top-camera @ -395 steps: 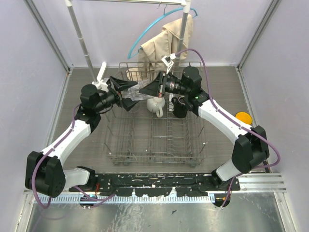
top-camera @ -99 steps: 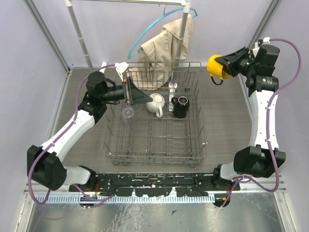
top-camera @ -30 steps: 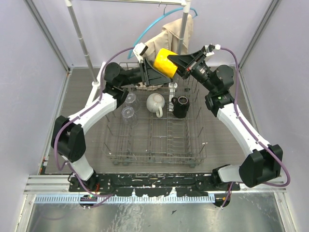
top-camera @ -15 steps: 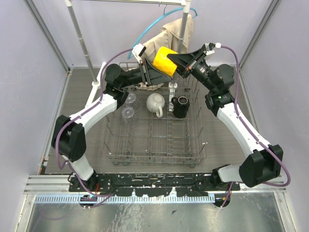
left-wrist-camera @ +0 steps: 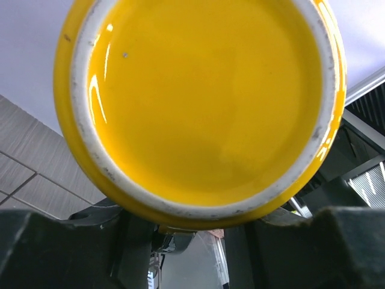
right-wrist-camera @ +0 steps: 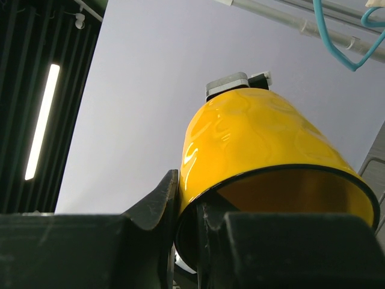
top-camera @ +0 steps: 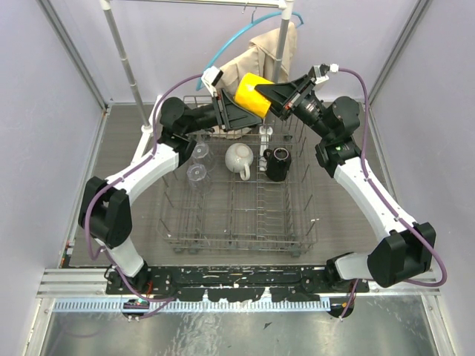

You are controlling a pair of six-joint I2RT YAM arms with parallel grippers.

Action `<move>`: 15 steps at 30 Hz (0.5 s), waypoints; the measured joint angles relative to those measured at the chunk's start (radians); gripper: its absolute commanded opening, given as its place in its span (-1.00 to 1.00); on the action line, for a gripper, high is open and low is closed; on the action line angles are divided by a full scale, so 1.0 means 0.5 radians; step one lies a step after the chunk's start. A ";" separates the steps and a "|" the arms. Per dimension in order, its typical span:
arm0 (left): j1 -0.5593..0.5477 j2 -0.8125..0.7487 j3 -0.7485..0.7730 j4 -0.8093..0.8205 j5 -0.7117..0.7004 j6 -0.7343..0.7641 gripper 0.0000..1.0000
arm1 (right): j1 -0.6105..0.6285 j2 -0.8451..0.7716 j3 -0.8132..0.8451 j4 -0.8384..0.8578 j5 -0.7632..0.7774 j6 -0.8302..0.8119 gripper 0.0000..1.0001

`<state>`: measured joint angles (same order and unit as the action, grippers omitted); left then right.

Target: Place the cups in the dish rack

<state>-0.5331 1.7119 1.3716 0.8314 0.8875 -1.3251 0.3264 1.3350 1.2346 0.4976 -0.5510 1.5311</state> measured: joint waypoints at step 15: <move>0.033 -0.024 -0.054 -0.018 0.008 0.043 -0.20 | 0.000 0.000 0.018 -0.043 -0.006 -0.031 -0.99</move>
<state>-0.5167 1.6997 1.3445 0.8223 0.8913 -1.3033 0.3264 1.3350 1.2434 0.4759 -0.5541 1.5154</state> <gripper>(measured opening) 0.373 0.191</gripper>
